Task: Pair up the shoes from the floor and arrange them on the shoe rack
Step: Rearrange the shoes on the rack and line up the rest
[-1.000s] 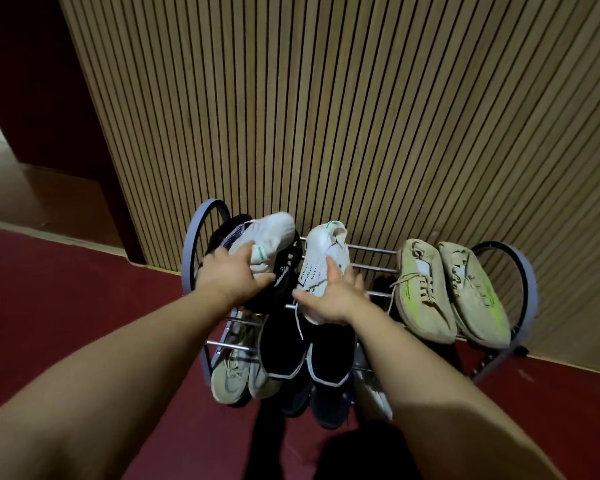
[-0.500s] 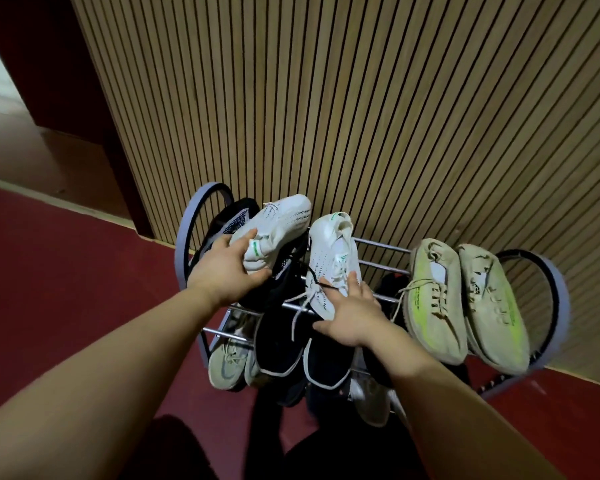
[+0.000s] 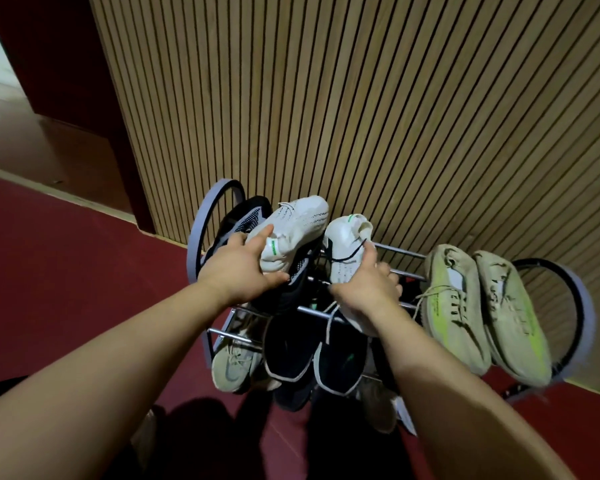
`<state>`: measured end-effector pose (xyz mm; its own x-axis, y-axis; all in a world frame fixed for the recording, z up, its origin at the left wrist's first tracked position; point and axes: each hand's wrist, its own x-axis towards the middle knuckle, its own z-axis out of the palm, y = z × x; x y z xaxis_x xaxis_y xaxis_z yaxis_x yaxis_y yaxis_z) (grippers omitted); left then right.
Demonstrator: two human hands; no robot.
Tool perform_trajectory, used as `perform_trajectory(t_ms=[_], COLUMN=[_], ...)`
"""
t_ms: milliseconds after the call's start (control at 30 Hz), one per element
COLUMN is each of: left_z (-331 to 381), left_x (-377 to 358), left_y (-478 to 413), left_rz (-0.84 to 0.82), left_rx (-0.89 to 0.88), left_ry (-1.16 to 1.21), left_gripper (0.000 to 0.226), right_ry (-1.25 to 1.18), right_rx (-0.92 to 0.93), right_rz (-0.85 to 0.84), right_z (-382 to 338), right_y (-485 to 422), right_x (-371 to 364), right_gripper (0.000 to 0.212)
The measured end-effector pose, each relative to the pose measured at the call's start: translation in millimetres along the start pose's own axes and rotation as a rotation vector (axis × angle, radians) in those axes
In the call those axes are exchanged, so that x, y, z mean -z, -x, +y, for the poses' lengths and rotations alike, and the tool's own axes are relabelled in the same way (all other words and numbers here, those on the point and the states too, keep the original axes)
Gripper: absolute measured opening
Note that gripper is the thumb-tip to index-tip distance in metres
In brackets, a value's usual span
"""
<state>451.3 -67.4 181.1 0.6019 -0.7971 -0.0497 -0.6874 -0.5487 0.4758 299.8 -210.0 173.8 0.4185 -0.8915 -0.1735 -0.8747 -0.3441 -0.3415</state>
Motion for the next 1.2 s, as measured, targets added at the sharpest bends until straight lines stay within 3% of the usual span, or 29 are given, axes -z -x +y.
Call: perform_trajectory(t_ms=[67, 200, 300, 400, 500, 567, 833, 933, 1033, 1200], left_z=[0.7, -2.1, -2.9, -2.6, -3.8, -4.3, -1.5, -2.2, -6.3, -6.0], left_x=[-0.6, -6.3, -13.2, -17.5, -18.4, -18.5, -17.9, -17.2, -18.0, -18.4], left_y=[0.5, 7.9, 11.4, 9.0, 7.9, 6.6, 4.3, 3.7, 5.1, 2.8], left_rz=[0.041, 0.158, 0.232, 0.255, 0.268, 0.270, 0.270, 0.244, 0.230, 0.245], left_rx=[-0.018, -0.075, -0.092, -0.089, -0.097, -0.101, -0.095, -0.098, -0.109, -0.110], left_ry=[-0.016, -0.015, 0.077, 0.135, 0.158, 0.154, 0.157, 0.175, 0.203, 0.228], left_gripper=[0.090, 0.088, 0.087, 0.087, 0.086, 0.087, 0.089, 0.092, 0.095, 0.091], right_ry=[-0.108, -0.096, -0.241, -0.134, 0.073, 0.048, 0.171, 0.166, 0.513, 0.653], right_rx=[0.055, 0.021, -0.027, -0.097, -0.129, -0.076, 0.218, 0.376, 0.429, 0.454], right_rz=[0.084, -0.072, -0.132, -0.206, -0.116, -0.062, 0.118, -0.091, -0.350, -0.310], right_z=[10.6, 35.6, 30.5, 12.6, 5.2, 11.8, 61.7, 73.9, 70.6, 37.2], right_y=[-5.2, -12.3, -16.2, -18.4, -14.7, -18.8, -42.8, -42.6, -41.7, -42.4], right_x=[23.1, 53.9, 42.7, 14.0, -2.0, 2.1, 101.6, 108.2, 80.0, 50.5], right_gripper=[0.080, 0.077, 0.093, 0.119, 0.119, 0.113, 0.116, 0.122, 0.115, 0.122])
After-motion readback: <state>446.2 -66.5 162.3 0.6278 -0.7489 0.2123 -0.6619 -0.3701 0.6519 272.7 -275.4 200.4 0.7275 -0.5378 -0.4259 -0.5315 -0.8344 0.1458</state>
